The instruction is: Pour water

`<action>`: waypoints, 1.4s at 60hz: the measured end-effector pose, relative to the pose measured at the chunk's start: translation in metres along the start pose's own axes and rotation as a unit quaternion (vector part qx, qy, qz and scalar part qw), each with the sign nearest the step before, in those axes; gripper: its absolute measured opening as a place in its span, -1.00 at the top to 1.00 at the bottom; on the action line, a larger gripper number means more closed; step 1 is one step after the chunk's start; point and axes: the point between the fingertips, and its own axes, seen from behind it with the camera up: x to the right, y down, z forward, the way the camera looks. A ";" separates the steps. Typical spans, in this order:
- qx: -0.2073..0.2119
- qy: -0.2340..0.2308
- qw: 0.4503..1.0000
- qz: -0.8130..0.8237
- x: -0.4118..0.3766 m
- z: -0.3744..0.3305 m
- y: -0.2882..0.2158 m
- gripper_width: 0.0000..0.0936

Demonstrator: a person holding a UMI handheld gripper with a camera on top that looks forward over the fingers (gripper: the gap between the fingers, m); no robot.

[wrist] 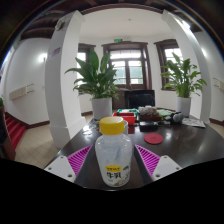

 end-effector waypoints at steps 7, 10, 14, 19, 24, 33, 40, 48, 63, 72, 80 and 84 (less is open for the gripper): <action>0.006 0.013 1.000 -0.024 0.007 0.010 0.003 -0.24; 0.014 0.014 0.999 -0.030 0.005 0.008 0.003 -0.18; 0.023 0.018 0.999 -0.034 0.006 0.008 0.002 -0.04; 0.026 0.024 0.998 -0.046 0.005 0.008 0.002 0.09; 0.024 0.027 0.998 -0.052 0.007 0.012 0.001 0.10; 0.012 0.024 0.998 -0.057 0.007 0.012 -0.001 0.09; 0.005 0.029 0.995 -0.092 0.032 0.013 -0.020 0.09; -0.030 0.066 0.976 -0.203 0.094 0.043 -0.042 0.09; -0.057 0.108 0.866 -0.485 0.145 0.112 -0.086 0.09; -0.053 0.109 0.769 -0.627 0.134 0.141 -0.101 0.10; -0.051 0.110 0.663 -0.739 0.120 0.159 -0.105 0.07; -0.040 0.110 0.617 -0.778 0.111 0.168 -0.105 0.07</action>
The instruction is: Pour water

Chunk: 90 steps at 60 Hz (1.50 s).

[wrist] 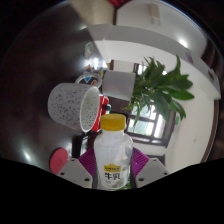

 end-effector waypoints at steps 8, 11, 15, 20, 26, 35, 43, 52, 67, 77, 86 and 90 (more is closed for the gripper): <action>-0.001 0.027 0.994 -0.107 0.007 0.007 -0.007 0.06; 0.000 0.031 0.991 -0.127 0.006 0.009 -0.008 0.07; -0.001 0.033 0.991 -0.132 0.005 0.011 -0.009 0.06; -0.007 0.035 0.992 -0.121 0.006 0.010 -0.005 0.07; 0.003 0.037 0.997 -0.066 0.014 0.005 -0.003 0.06; 0.011 0.003 0.986 0.165 0.026 -0.006 0.017 0.07; 0.010 -0.054 0.912 0.407 0.016 -0.010 0.029 0.08; 0.034 -0.121 0.781 0.612 0.005 -0.004 0.045 0.06; 0.048 -0.145 0.670 0.726 -0.040 0.012 0.054 0.05; 0.063 -0.138 0.650 0.745 -0.066 0.020 0.044 0.06; 0.067 -0.118 0.642 0.755 -0.067 0.016 0.045 0.05; 0.064 -0.114 0.643 0.755 -0.066 0.016 0.046 0.05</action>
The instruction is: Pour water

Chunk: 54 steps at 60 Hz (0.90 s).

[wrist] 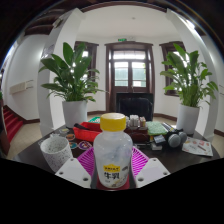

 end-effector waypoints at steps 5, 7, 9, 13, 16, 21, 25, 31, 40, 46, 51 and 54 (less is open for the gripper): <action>-0.004 0.005 1.000 0.000 0.001 -0.001 0.000 -0.02; -0.006 0.007 1.000 0.000 0.001 -0.001 0.000 -0.08; -0.007 0.007 1.000 0.000 0.001 -0.002 0.000 -0.14; -0.021 0.007 1.000 -0.002 0.000 -0.003 0.005 -0.23; -0.044 0.008 0.999 0.000 0.001 -0.007 0.016 -0.49; -0.050 0.022 0.998 0.001 0.005 -0.022 0.022 -0.87; -0.047 0.036 0.998 0.008 0.007 -0.042 0.022 -0.84; -0.047 0.043 0.998 0.029 0.001 -0.082 0.021 -0.83; -0.053 0.048 0.996 0.047 -0.015 -0.146 0.013 -0.84; -0.049 0.055 0.996 0.046 -0.022 -0.185 0.000 -0.84; -0.046 0.058 0.996 0.048 -0.027 -0.210 -0.009 -0.83; -0.043 0.058 0.996 0.052 -0.029 -0.224 -0.016 -0.83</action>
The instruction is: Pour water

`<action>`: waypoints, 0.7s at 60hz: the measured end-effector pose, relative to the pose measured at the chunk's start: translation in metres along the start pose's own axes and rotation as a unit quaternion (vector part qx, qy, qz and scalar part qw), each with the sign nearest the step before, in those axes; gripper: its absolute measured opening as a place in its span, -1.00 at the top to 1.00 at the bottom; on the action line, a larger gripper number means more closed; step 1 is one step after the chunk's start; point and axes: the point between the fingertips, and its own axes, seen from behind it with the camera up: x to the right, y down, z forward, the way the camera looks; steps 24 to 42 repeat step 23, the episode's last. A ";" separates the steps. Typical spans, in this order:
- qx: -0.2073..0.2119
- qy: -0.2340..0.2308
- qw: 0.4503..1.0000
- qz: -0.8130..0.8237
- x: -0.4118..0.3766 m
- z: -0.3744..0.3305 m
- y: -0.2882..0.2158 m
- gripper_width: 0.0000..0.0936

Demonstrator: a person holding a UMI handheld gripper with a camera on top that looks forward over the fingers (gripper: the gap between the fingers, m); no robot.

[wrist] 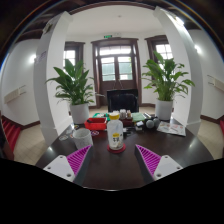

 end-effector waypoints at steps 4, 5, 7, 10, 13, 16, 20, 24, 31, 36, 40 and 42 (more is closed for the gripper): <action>0.010 -0.002 1.000 0.012 0.000 -0.015 -0.008 -0.83; 0.013 0.000 1.000 0.016 0.000 -0.018 -0.010 -0.83; 0.015 0.004 1.000 0.019 0.001 -0.025 -0.012 -0.83; 0.020 0.007 0.999 0.024 0.001 -0.034 -0.016 -0.83; 0.026 0.010 0.999 0.025 0.002 -0.039 -0.020 -0.83; 0.029 0.011 0.999 0.020 0.002 -0.045 -0.024 -0.83; 0.036 0.014 0.999 0.019 0.003 -0.048 -0.028 -0.83; 0.041 0.014 0.999 0.021 0.002 -0.050 -0.032 -0.82; 0.041 0.014 0.999 0.021 0.002 -0.050 -0.032 -0.82; 0.041 0.014 0.999 0.021 0.002 -0.050 -0.032 -0.82; 0.041 0.014 0.999 0.021 0.002 -0.050 -0.032 -0.82; 0.041 0.014 0.999 0.021 0.002 -0.050 -0.032 -0.82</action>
